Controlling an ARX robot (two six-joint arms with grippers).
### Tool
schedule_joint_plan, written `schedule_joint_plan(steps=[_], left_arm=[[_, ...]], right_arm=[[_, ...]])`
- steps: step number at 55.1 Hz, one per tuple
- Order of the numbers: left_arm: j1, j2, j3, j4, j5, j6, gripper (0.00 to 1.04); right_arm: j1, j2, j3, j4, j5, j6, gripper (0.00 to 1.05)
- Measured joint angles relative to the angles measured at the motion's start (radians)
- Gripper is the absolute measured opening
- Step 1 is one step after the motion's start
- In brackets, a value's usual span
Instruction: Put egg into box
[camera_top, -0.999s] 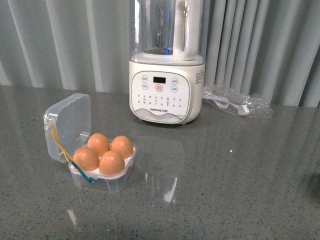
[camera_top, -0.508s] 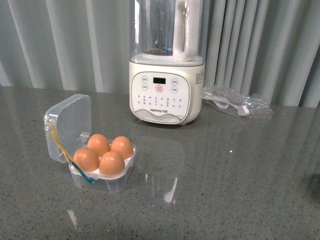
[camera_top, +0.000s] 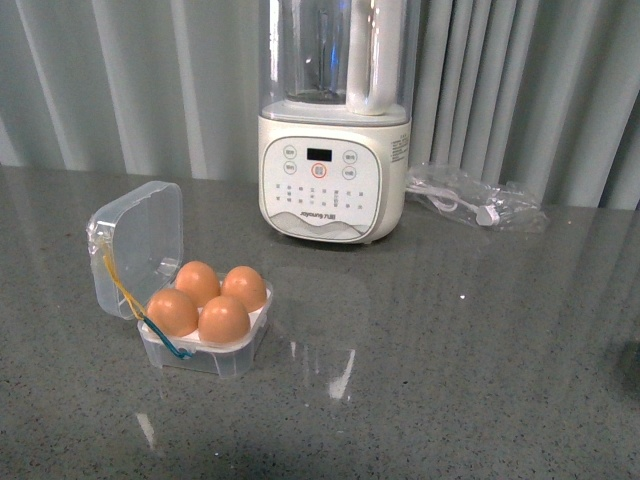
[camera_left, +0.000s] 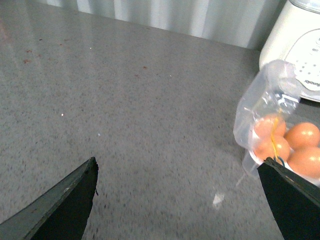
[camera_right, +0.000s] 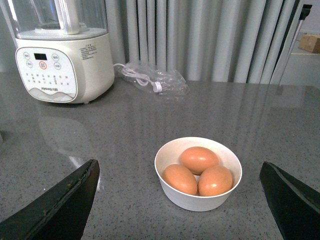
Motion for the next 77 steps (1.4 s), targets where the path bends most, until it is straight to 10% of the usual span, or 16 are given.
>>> schedule_joint_plan(steps=[22,48,77], left_arm=[[0.129,0.602,0.414,0.132,0.145,0.084,0.98],[0.084,0.845,0.568,0.162,0.133,0.206,0.98],[-0.200,0.805,0.519,0.175,0.080,0.191,0.98]], right_arm=[[0.000,0.000,0.000,0.000,0.000,0.000,0.97],[0.000,0.000,0.000,0.000,0.000,0.000,0.97],[0.000,0.000,0.000,0.000,0.000,0.000,0.97]])
